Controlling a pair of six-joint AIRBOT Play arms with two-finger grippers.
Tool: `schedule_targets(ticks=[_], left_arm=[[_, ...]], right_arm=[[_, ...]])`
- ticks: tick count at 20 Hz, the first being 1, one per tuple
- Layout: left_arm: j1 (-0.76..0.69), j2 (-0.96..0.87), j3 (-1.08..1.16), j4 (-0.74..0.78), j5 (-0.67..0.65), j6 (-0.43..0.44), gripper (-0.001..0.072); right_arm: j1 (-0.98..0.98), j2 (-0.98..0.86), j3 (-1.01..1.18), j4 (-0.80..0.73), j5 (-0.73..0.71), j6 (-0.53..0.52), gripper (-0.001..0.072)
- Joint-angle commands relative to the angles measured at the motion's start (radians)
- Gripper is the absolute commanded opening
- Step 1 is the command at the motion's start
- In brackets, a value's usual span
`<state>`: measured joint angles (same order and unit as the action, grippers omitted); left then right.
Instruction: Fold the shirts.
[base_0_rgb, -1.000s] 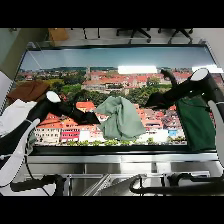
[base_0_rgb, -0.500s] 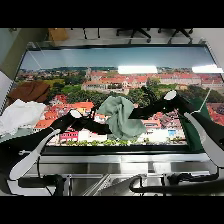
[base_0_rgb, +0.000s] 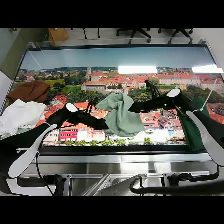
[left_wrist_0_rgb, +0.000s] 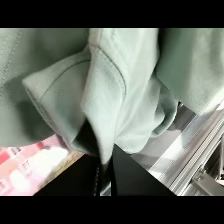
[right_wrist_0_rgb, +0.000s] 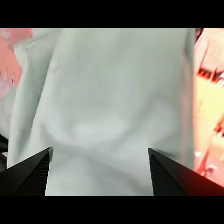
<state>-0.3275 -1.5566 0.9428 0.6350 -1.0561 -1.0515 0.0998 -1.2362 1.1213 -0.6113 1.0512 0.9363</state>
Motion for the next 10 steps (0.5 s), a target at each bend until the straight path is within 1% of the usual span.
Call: schedule_targets(ticks=[1,3,6,7,10], left_arm=[[0.061,0.037,-0.048,0.104,-0.036,-0.027,0.0024],[0.103,0.044,-0.071,0.107,-0.057,-0.021,0.0024],[0.15,0.043,-0.066,0.107,-0.087,-0.011,0.0024],[0.161,0.043,-0.059,0.108,-0.09,-0.011,0.0024],[0.176,0.043,-0.049,0.111,-0.093,0.0,0.0024]], right_arm=[[-0.037,0.003,0.053,-0.024,-0.045,-0.01,0.0658],[-0.034,-0.029,0.082,-0.009,-0.067,-0.01,0.0658],[-0.005,-0.108,0.103,0.069,-0.067,-0.011,0.0658],[0.01,-0.134,0.106,0.101,-0.067,-0.029,0.0658],[0.061,-0.199,0.107,0.263,-0.077,-0.152,0.0656]])
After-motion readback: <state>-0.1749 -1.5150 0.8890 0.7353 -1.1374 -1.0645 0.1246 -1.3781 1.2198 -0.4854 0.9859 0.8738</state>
